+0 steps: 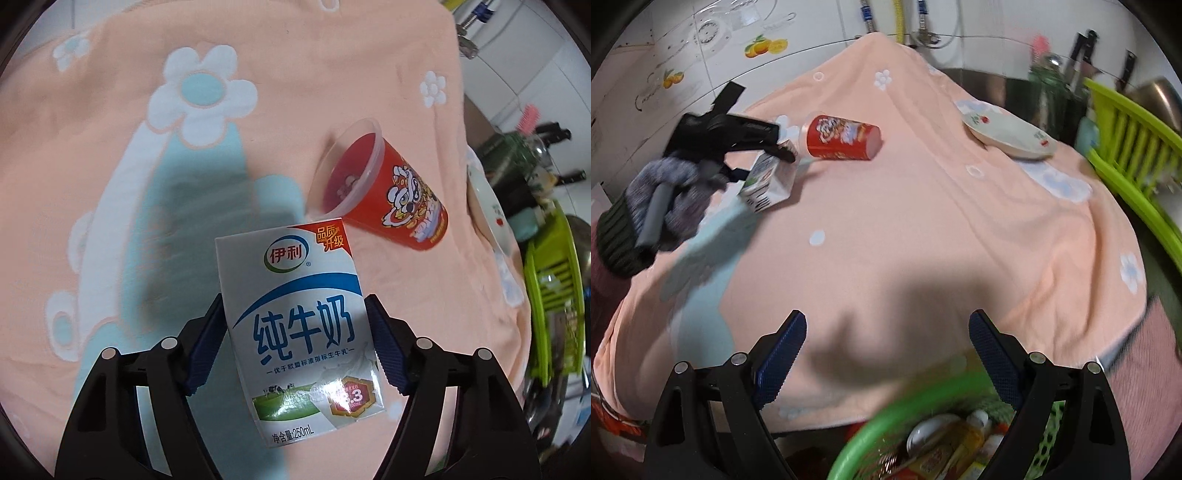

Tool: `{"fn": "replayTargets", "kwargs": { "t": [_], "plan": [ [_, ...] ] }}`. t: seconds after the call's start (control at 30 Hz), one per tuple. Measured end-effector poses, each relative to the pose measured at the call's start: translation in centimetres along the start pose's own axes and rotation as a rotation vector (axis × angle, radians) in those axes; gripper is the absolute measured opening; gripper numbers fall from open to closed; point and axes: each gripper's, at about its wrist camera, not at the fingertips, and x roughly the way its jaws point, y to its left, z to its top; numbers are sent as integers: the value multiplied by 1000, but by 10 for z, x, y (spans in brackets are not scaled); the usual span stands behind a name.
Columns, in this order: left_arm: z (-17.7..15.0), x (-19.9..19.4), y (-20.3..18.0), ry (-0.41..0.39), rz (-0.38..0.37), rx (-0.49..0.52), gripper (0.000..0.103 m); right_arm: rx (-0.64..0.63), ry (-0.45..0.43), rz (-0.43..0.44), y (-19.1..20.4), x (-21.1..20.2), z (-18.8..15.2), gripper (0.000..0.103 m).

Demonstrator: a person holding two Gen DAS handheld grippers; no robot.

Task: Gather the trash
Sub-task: 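Grasp the red printed paper cup with the right gripper while the left gripper holds the carton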

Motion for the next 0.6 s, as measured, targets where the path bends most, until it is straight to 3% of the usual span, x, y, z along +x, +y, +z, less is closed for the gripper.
{"fn": "replayTargets", "kwargs": {
  "t": [0.6],
  "plan": [
    [-28, -41, 57, -2, -76, 43, 72, -383, 29, 14, 67, 106, 143, 86]
  ]
}}
